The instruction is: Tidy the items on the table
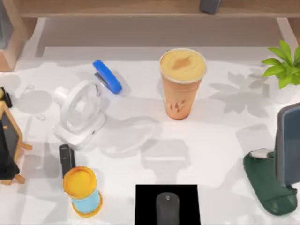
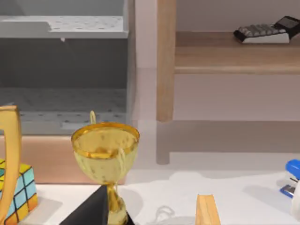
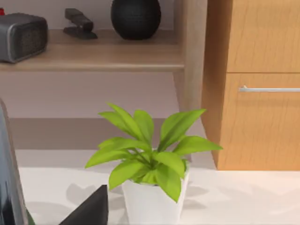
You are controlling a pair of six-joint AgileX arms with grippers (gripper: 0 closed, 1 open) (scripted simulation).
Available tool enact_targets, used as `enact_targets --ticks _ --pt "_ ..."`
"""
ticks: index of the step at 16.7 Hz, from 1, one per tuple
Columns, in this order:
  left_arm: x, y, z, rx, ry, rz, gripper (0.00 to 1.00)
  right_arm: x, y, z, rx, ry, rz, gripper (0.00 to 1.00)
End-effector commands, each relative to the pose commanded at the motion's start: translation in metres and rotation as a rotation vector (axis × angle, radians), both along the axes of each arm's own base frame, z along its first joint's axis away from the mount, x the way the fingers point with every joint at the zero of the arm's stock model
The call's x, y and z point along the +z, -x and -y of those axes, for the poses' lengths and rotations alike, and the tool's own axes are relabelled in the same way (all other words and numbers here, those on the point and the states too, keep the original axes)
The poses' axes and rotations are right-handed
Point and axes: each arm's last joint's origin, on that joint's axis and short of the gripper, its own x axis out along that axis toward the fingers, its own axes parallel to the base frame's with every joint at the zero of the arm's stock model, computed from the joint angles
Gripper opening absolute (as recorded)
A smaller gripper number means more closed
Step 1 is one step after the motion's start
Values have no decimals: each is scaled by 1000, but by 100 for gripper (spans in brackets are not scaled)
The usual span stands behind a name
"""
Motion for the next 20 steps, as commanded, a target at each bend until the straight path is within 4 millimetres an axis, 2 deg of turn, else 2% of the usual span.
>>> enact_targets --ticks 6,11,14,16,20 --pt "13 -7 9 -46 4 -14 100 0 0 0 0 0 0 100" --pt "33 -33 38 -135 -11 -81 100 0 0 0 0 0 0 100" --pt "38 -58 72 -190 -42 -134 100 0 0 0 0 0 0 100" --pt "36 -75 102 -222 -71 -165 100 0 0 0 0 0 0 100" --pt "11 -101 176 -263 -133 -199 100 0 0 0 0 0 0 100"
